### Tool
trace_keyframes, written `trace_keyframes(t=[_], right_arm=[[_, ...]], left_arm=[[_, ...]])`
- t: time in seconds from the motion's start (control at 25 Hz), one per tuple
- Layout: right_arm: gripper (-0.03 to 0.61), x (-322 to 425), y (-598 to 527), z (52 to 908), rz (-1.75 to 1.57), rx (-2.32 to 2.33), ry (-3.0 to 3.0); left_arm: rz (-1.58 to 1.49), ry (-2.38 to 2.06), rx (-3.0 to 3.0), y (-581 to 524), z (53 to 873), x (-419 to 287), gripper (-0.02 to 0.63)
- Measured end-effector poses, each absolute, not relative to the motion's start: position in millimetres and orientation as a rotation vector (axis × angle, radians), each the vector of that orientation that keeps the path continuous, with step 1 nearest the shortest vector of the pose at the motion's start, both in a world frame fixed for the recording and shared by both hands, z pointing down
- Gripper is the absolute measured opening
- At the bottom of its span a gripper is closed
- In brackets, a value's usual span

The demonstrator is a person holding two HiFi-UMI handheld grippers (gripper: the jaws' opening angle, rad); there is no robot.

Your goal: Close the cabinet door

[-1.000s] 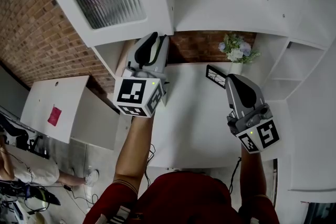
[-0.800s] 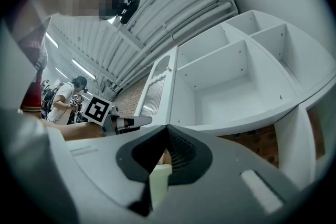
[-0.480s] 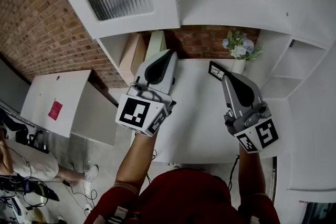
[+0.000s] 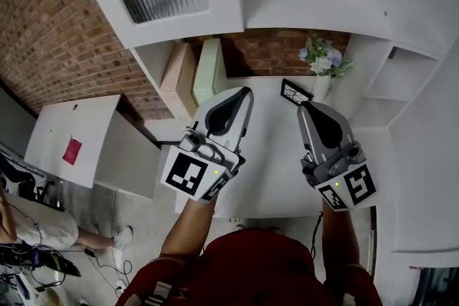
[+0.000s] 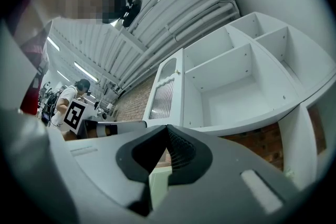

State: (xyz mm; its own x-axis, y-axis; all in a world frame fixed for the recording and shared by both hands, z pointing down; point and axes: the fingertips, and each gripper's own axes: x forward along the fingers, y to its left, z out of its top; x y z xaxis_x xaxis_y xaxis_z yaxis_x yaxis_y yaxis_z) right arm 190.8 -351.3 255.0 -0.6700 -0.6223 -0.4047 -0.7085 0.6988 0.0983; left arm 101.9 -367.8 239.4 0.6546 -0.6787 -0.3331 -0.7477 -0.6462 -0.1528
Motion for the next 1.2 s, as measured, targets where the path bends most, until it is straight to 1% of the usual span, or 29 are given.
trace_keyframes(t=[0.4, 0.64, 1.2], right_arm=[[0.014, 186.9, -334.6, 259.8, 0.366, -1.058, 2.562], [0.014, 186.2, -333.5, 266.9, 0.334, -1.062, 2.563], [0.012, 183.4, -327.6, 278.6, 0.337, -1.072, 2.585]], left_arm=[[0.399, 1.072, -2.655, -344.3, 254.3, 108.7, 0.003], [0.371, 1.054, -2.683, -339.3, 265.7, 111.2, 0.003], [0.402, 1.079, -2.682, -332.1, 267.3, 106.8, 0.003]])
